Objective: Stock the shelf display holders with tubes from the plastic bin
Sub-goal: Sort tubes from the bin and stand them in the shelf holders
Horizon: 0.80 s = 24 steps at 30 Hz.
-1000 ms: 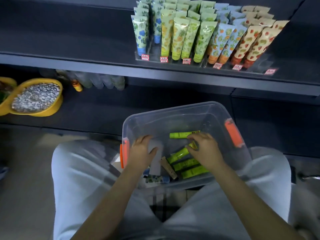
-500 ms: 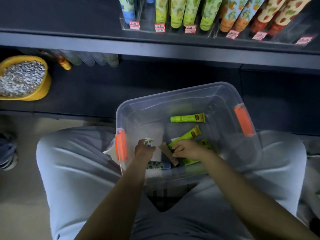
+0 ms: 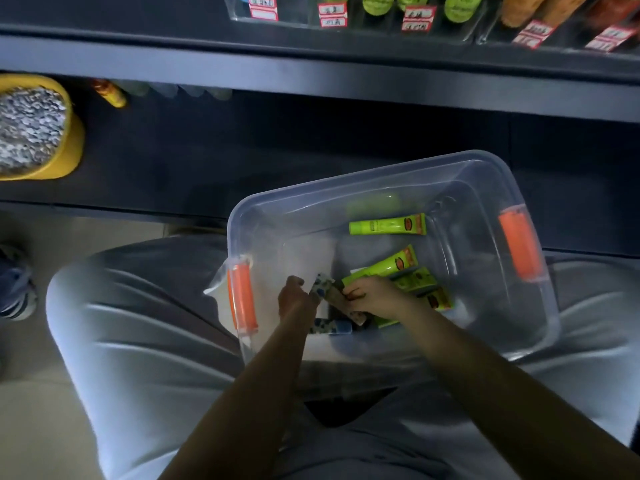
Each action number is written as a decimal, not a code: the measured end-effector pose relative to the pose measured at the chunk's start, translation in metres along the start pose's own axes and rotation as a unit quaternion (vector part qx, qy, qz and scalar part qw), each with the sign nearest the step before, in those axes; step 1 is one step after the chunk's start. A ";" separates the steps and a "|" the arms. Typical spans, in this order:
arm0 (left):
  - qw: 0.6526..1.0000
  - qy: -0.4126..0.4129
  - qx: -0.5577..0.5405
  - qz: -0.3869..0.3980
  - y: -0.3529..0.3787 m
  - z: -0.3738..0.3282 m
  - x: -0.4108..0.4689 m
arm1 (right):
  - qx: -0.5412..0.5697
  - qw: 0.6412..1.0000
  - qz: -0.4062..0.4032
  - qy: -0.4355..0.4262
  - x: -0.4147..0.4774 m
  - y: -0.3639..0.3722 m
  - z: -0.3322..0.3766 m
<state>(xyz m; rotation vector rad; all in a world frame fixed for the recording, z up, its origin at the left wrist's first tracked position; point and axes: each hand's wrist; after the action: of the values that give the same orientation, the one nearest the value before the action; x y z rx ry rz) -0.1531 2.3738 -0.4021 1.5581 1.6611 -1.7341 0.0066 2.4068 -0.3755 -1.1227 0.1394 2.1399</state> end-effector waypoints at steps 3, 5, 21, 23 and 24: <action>0.999 0.005 0.029 -0.015 -0.001 -0.003 -0.003 | -0.006 1.000 -0.002 0.013 0.000 -0.001 0.000; 0.999 0.003 -0.004 -0.036 -0.004 -0.005 -0.009 | -0.068 0.998 -0.005 0.004 0.003 0.002 -0.002; 0.935 0.129 -0.329 0.008 -0.076 -0.013 -0.091 | -0.219 0.974 -0.015 0.049 0.017 0.017 0.003; 0.932 0.119 -0.342 0.015 -0.081 -0.017 -0.095 | -0.093 0.994 -0.019 0.050 0.015 0.007 0.002; 0.929 0.119 -0.349 0.018 -0.083 -0.018 -0.098 | -0.031 0.998 -0.030 0.045 0.010 0.000 0.005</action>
<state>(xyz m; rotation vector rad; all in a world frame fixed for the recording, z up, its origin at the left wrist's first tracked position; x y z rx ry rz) -0.1720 2.3698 -0.2736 1.4467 2.0329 -0.7853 -0.0009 2.4143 -0.3799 -1.2441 0.0805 2.0535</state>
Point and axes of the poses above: each hand's wrist, its own x-axis towards the middle knuckle, its own y-axis out of the palm, z = x × y, and after that the axes turned 6 degrees about x, right-handed
